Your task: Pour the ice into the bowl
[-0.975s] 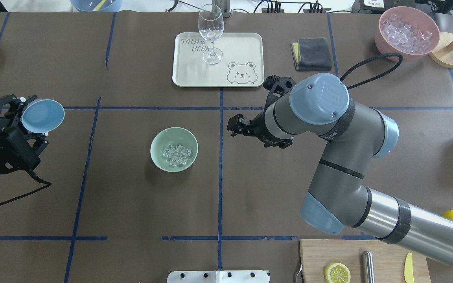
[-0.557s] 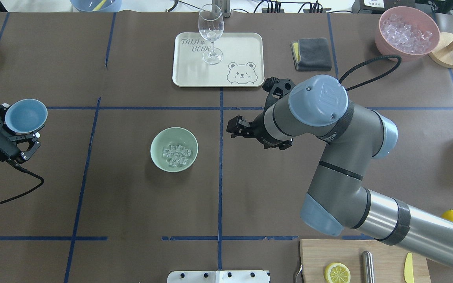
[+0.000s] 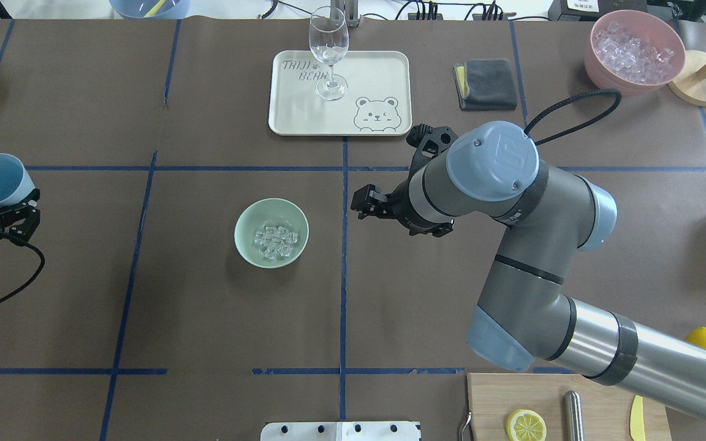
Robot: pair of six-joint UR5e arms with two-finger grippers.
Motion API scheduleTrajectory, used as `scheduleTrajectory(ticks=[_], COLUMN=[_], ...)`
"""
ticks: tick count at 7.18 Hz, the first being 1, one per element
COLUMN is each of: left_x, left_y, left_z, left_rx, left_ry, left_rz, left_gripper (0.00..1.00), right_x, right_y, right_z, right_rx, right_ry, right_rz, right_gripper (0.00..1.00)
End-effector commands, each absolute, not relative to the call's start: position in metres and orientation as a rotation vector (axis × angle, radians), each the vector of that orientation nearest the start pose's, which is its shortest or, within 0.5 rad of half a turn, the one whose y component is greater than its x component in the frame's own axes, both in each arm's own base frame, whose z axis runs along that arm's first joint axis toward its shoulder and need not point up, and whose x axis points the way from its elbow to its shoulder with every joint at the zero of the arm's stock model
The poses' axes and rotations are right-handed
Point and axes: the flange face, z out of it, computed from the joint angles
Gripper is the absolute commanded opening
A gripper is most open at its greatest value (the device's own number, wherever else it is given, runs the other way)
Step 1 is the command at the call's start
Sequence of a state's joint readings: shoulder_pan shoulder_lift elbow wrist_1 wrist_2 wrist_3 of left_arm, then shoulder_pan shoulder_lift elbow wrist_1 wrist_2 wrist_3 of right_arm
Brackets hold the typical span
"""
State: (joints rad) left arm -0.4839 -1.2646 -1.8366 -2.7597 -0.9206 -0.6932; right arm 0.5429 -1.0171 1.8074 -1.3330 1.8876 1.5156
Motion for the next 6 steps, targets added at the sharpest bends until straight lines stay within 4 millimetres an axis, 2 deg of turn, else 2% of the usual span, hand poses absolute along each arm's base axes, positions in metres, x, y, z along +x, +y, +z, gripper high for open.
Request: scheduleTrajectory(ticks=[1,2,3,5,6], left_x=[0.254,0.269,0.284,0.303,0.303], left_y=[-0.350,-0.355,-0.357,-0.354,-0.356], left_z=[0.553,0.557,0.587,0.600,0.602], left_rx=[1.074,1.018,0.961,0.951,0.968], left_ry=[0.542,0.661,0.681,0.672,0.655], left_rz=[-0.146,-0.312,-0.393,-0.376,-0.385], left_gripper=[0.00,0.00,0.00,0.00,0.00], right_x=[-0.490,-0.494,-0.507,-0.543,-0.562], right_y=[-0.412,-0.409,-0.406,-0.416,-0.419], right_z=[0.208,0.205,0.197,0.178,0.166], right_rx=[0.028,0.027,0.051,0.045,0.045], right_ry=[-1.063,-1.065,-1.064,-1.052,-1.048], right_rz=[0.277,0.268,0.269,0.299,0.308], right_gripper=[1.00,1.00,1.00,1.00,1.00])
